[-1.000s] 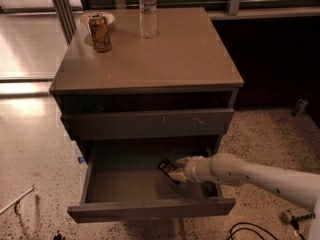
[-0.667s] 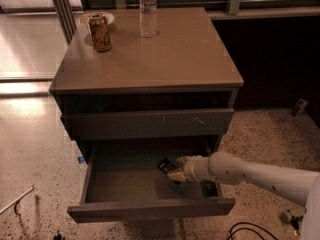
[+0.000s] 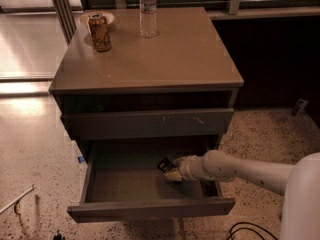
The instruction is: Pick rxbar chocolate from middle drawer and place on counter
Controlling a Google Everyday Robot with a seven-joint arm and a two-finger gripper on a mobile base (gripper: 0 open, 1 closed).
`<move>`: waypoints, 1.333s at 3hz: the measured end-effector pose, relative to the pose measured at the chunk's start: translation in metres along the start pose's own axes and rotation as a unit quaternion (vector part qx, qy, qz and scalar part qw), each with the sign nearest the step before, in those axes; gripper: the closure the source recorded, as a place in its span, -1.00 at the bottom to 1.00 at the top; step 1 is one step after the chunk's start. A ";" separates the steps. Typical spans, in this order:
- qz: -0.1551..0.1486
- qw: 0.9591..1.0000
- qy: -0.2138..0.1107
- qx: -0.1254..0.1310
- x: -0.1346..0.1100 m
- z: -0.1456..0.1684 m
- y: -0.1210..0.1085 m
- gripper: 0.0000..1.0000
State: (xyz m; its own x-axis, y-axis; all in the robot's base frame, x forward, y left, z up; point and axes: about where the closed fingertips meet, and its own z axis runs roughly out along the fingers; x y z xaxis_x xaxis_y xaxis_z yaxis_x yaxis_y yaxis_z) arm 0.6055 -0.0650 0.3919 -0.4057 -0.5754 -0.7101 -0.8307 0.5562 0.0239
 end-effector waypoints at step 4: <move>0.024 0.999 0.033 -0.013 0.023 0.034 -0.009 -0.04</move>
Offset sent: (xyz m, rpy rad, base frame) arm 0.0139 -0.0017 -0.0434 -0.0293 0.0797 -0.0226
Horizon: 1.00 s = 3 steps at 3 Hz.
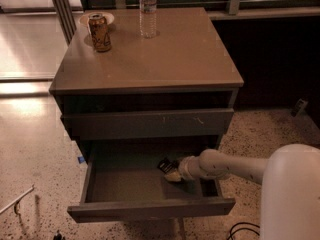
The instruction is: Pick rxbar chocolate from middle drawer and place on counter
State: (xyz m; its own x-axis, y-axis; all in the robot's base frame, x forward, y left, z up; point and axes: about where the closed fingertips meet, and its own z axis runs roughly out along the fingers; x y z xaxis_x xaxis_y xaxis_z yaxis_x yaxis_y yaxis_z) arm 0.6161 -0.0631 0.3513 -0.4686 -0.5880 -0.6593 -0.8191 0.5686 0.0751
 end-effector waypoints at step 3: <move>-0.003 1.000 0.003 0.001 -0.001 -0.002 0.000 1.00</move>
Offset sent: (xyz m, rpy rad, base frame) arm 0.0004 -0.0070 0.0073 -0.0196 -0.0190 0.0036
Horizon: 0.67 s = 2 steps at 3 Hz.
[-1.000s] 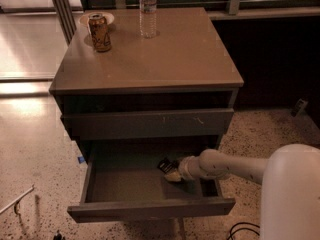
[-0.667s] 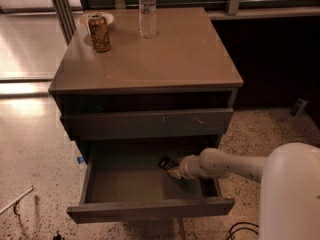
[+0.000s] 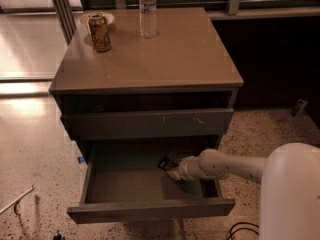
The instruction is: Pick rxbar chocolate from middle drawer and place on counter
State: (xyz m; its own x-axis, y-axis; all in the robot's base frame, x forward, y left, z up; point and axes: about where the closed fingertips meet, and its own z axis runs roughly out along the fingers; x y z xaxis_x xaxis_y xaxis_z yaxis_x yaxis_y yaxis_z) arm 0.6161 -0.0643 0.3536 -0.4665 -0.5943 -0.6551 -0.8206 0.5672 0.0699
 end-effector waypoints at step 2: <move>-0.054 0.998 0.007 -0.009 -0.008 -0.023 0.017 1.00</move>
Offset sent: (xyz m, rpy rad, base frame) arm -0.0433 0.0000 0.0616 -0.1026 -0.1178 0.2375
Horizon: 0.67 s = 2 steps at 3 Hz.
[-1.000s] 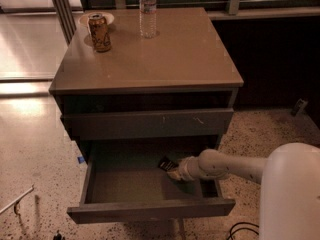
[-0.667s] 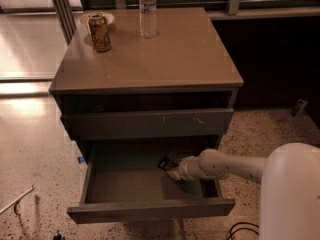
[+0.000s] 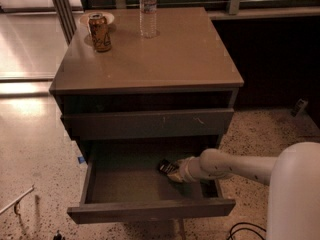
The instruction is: Pick rxbar chocolate from middle drawer and place on counter
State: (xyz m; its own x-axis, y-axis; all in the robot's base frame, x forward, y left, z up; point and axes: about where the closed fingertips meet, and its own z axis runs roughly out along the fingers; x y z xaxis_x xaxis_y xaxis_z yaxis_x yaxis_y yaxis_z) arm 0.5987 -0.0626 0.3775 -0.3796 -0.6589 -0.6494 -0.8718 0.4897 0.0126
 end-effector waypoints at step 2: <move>-0.097 0.994 0.025 -0.042 -0.025 -0.081 0.057 1.00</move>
Offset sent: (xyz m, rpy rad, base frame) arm -0.1054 -0.0073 0.1419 -0.1196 -0.0451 0.3101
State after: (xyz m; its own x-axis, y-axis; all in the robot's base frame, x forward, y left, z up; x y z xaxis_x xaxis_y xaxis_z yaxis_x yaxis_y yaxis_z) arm 0.5339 -0.0645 0.4561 -0.2154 -0.7652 -0.6067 -0.9520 0.3030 -0.0442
